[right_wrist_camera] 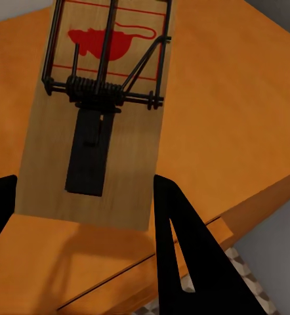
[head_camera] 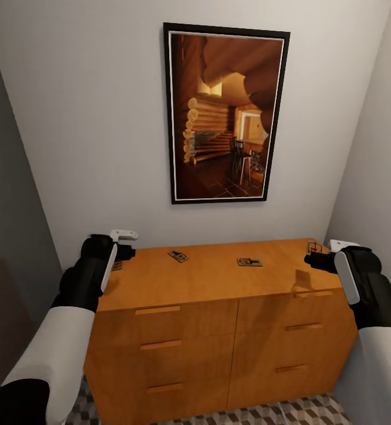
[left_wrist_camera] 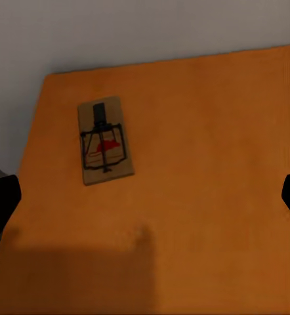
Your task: Take the four mousetraps from the cabinet in the bathroom and place them on the bathroom floor. Make sure all four end up on the same floor surface, and ensure that at least two of them are either under or directly next to the same bathroom sink.
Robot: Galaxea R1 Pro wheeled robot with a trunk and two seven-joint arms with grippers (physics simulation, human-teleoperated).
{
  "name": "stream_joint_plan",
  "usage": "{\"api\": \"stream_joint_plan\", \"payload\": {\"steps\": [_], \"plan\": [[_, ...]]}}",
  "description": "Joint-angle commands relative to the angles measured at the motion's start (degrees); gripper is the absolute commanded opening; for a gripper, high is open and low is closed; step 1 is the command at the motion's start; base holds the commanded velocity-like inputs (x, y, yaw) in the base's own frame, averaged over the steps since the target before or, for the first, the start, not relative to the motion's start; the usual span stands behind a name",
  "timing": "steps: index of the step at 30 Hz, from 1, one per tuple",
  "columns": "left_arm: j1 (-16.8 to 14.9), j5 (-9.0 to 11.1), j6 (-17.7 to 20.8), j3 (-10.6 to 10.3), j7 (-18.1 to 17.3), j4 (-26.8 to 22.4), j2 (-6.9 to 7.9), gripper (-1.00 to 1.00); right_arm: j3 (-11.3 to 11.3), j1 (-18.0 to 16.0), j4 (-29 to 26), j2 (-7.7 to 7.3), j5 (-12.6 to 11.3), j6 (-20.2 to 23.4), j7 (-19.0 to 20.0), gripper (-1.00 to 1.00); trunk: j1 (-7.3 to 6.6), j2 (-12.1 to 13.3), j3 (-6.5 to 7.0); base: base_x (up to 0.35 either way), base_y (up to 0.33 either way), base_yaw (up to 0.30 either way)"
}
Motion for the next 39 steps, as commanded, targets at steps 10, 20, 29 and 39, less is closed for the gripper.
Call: {"api": "stream_joint_plan", "payload": {"steps": [10,20,29,39], "plan": [[-0.05,-3.05,0.21,2.43,1.46,-0.31,-3.19,1.0,0.0,-0.04,-0.04,-0.01,-0.82,0.17,-0.53,-1.0,0.0,-0.04,-0.07,0.0,0.0,0.0],[-0.05,-3.39,0.21,4.94,1.62,-0.34,-3.61,1.0,0.0,-0.04,-0.04,-0.01,-0.79,0.17,-0.59,-1.0,0.0,-0.04,-0.07,0.0,0.0,0.0],[-0.05,-3.41,0.21,5.31,1.63,-0.41,-3.72,1.0,0.0,-0.04,-0.04,-0.01,-0.77,0.17,-0.6,-1.0,0.0,-0.04,-0.07,0.0,0.0,0.0],[-0.05,-3.36,0.21,5.47,1.63,-0.41,-3.74,1.0,0.0,-0.04,-0.04,-0.01,-0.77,0.17,-0.6,-1.0,0.0,-0.04,-0.34,0.0,0.0,0.0]]}}
